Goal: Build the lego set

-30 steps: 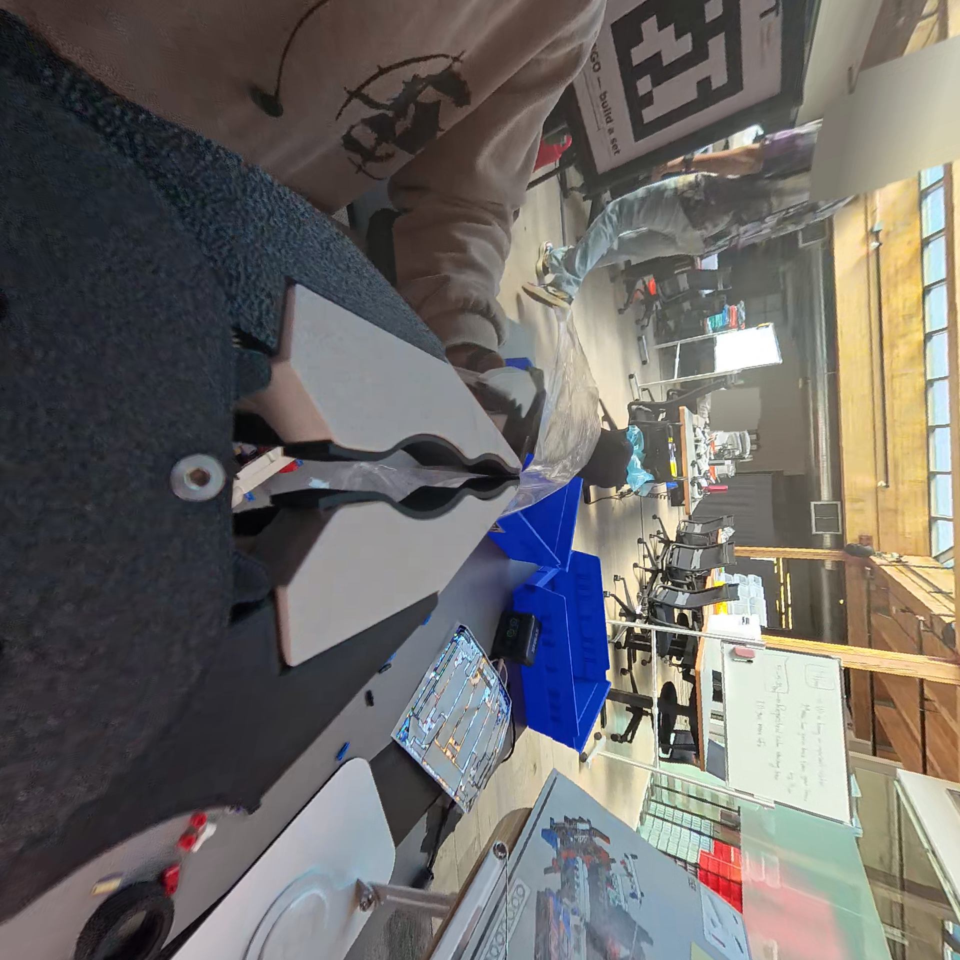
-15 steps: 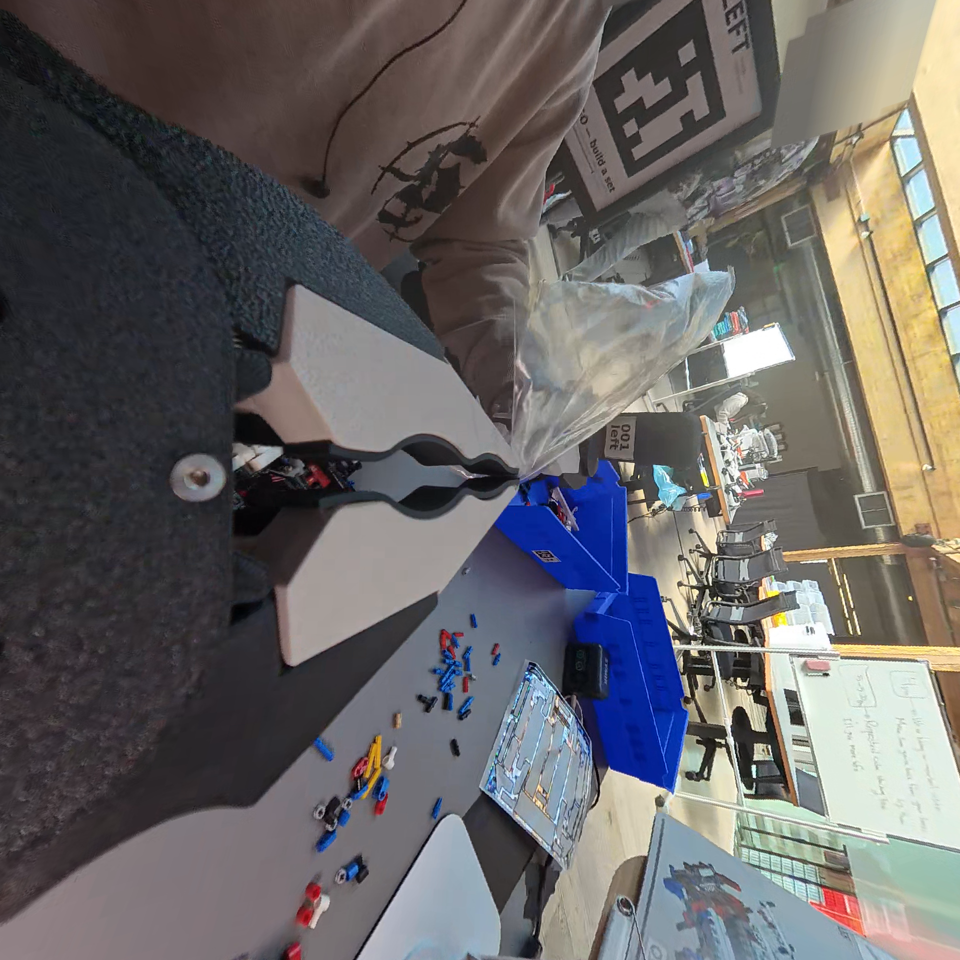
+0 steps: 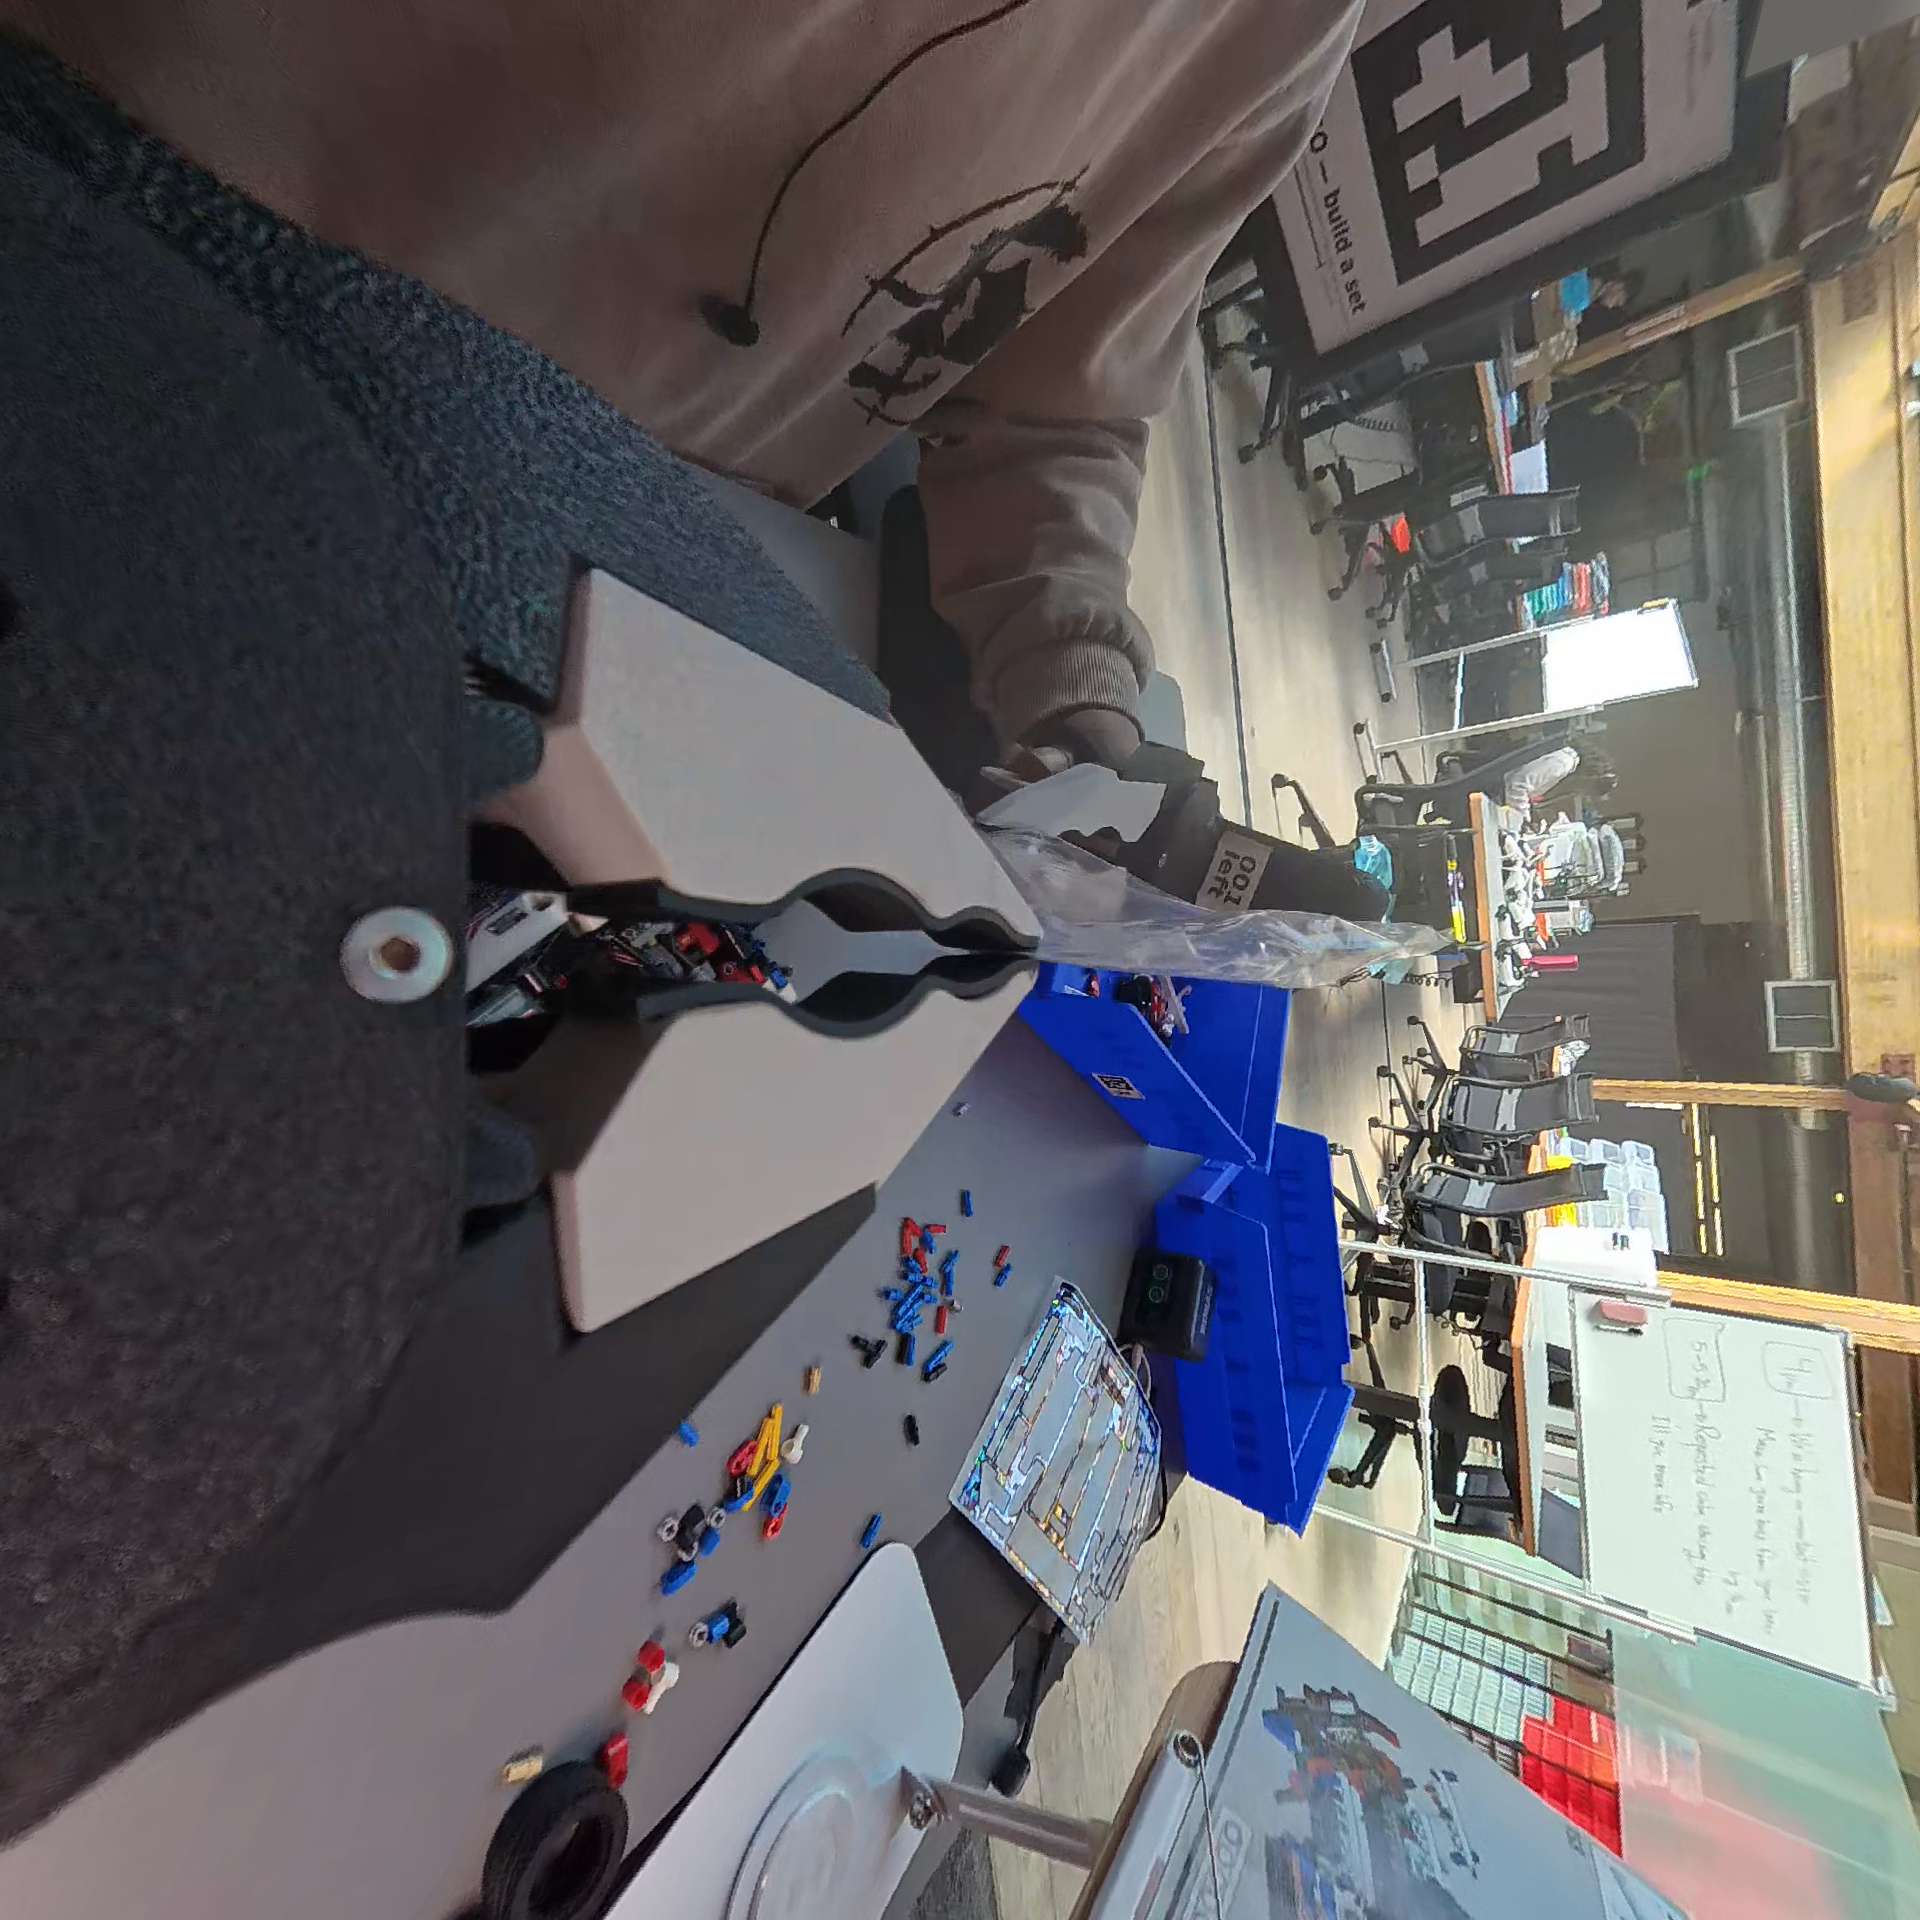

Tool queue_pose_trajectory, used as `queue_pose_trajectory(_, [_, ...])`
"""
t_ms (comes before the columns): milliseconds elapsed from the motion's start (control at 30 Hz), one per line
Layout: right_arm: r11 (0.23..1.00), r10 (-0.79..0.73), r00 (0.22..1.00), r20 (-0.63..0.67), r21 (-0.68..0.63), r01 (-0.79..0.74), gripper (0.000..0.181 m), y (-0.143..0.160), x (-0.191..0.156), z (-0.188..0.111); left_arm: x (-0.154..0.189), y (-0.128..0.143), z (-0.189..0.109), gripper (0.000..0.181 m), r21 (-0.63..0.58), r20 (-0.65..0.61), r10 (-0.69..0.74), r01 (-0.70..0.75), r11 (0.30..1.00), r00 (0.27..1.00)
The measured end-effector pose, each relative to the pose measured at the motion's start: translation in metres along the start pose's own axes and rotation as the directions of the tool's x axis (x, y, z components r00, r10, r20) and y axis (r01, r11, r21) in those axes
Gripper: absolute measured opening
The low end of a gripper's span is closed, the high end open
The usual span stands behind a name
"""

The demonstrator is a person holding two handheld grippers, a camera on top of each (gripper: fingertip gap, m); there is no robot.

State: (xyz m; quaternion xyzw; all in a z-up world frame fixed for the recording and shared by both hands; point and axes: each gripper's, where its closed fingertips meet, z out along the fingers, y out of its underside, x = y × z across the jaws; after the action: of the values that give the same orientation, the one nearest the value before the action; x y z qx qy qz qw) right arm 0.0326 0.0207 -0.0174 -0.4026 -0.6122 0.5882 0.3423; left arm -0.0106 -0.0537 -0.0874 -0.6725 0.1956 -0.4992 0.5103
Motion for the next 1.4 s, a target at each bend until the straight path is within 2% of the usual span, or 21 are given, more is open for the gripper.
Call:
queue_pose_trajectory(100, [0.999, 0.031, 0.999, -0.034, -0.026, -0.032, 0.0, 0.007, -0.007, -0.012, -0.003, -0.003, -0.001, 0.0, 0.025, 0.039, -0.002, 0.001, 1.0, 0.999])
queue_pose_trajectory(200, [0.987, 0.153, 0.979, -0.135, 0.061, -0.146, 0.0, -0.002, 0.003, -0.054, -0.007, -0.009, -0.011, 0.008, 0.081, 0.103, 0.005, -0.013, 0.997, 0.995])
queue_pose_trajectory(267, [0.969, 0.226, 0.932, -0.282, 0.168, -0.184, 0.0, -0.015, 0.02, -0.112, -0.009, -0.011, -0.02, 0.012, 0.105, 0.148, 0.012, -0.028, 0.994, 0.989])
queue_pose_trajectory(367, [0.903, 0.37, 0.788, -0.492, 0.39, -0.181, 0.0, -0.039, 0.042, -0.238, -0.014, -0.008, -0.034, 0.016, 0.095, 0.24, 0.048, -0.073, 0.993, 0.97])
queue_pose_trajectory(433, [0.863, 0.436, 0.629, -0.643, 0.497, -0.09, 0.0, -0.045, 0.05, -0.341, -0.018, 0.0, -0.041, 0.016, 0.059, 0.292, 0.076, -0.097, 0.993, 0.953])
queue_pose_trajectory(533, [0.807, 0.551, 0.317, -0.772, 0.59, 0.035, 0.0, -0.022, 0.042, -0.492, -0.019, 0.007, -0.047, 0.017, 0.036, 0.345, 0.104, -0.124, 0.992, 0.933])
queue_pose_trajectory(633, [0.731, 0.671, 0.015, -0.741, 0.665, 0.152, 0.0, 0.033, 0.018, -0.614, -0.019, 0.012, -0.05, 0.017, 0.033, 0.377, 0.117, -0.14, 0.99, 0.919])
queue_pose_trajectory(733, [0.695, 0.717, -0.282, -0.637, 0.686, 0.218, 0.0, 0.107, -0.011, -0.697, -0.021, 0.016, -0.053, 0.017, 0.025, 0.409, 0.123, -0.146, 0.989, 0.904])
queue_pose_trajectory(800, [0.72, 0.668, -0.469, -0.577, 0.661, 0.213, 0.0, 0.151, -0.03, -0.73, -0.024, 0.019, -0.055, 0.017, 0.01, 0.434, 0.129, -0.147, 0.989, 0.892])
queue_pose_trajectory(867, [0.76, 0.589, -0.606, -0.535, 0.621, 0.19, 0.0, 0.18, -0.046, -0.75, -0.027, 0.021, -0.056, 0.016, -0.003, 0.458, 0.136, -0.152, 0.988, 0.878])
queue_pose_trajectory(967, [0.816, 0.457, -0.745, -0.486, 0.562, 0.134, 0.0, 0.201, -0.063, -0.772, -0.03, 0.024, -0.057, 0.016, -0.016, 0.479, 0.135, -0.145, 0.989, 0.867])
queue_pose_trajectory(1033, [0.847, 0.356, -0.808, -0.469, 0.527, 0.068, 0.0, 0.207, -0.07, -0.784, -0.032, 0.026, -0.056, 0.017, -0.028, 0.492, 0.141, -0.147, 0.989, 0.859])
queue_pose_trajectory(1133, [0.863, 0.288, -0.851, -0.44, 0.504, 0.031, 0.0, 0.208, -0.078, -0.797, -0.035, 0.031, -0.057, 0.017, -0.045, 0.513, 0.153, -0.152, 0.987, 0.845])
queue_pose_trajectory(1233, [0.848, 0.287, -0.842, -0.457, 0.53, 0.002, 0.001, 0.21, -0.074, -0.801, -0.039, 0.034, -0.058, 0.017, -0.038, 0.524, 0.141, -0.143, 0.989, 0.84])
queue_pose_trajectory(1300, [0.814, 0.314, -0.819, -0.48, 0.58, -0.028, 0.025, 0.217, -0.066, -0.798, -0.041, 0.036, -0.059, 0.017, -0.028, 0.525, 0.13, -0.135, 0.99, 0.841])
queue_pose_trajectory(1400, [0.815, 0.296, -0.814, -0.5, 0.577, -0.058, 0.042, 0.218, -0.067, -0.794, -0.043, 0.037, -0.061, 0.018, -0.026, 0.531, 0.13, -0.137, 0.99, 0.837])
